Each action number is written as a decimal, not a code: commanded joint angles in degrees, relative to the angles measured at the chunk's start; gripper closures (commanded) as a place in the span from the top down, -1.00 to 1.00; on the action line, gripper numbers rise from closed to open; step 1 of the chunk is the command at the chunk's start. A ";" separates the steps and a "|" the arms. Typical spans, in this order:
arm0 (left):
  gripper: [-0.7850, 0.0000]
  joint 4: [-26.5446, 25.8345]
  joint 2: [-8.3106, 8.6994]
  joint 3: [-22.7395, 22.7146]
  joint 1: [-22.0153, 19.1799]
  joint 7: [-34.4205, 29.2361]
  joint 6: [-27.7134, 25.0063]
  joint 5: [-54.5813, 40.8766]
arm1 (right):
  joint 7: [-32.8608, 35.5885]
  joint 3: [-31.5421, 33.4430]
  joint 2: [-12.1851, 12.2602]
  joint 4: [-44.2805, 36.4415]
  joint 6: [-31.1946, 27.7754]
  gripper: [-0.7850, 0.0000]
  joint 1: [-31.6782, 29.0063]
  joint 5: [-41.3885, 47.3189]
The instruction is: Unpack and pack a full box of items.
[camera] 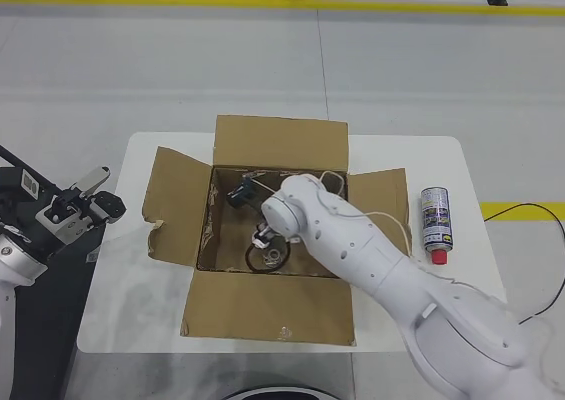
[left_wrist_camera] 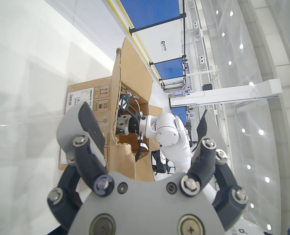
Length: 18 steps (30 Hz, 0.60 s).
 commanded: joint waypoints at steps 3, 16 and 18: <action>1.00 0.00 0.00 0.00 0.00 0.00 0.00 0.00 | -0.44 -0.18 -1.11 2.43 -0.62 -0.14 -0.01 -0.24; 1.00 0.00 0.00 0.00 0.00 0.00 0.00 0.00 | -0.73 0.82 -3.58 6.61 -2.13 -1.00 0.68 -0.75; 1.00 0.00 0.00 0.00 0.00 0.00 0.00 0.00 | -0.50 1.28 -3.66 6.20 -2.26 -1.00 0.94 -0.87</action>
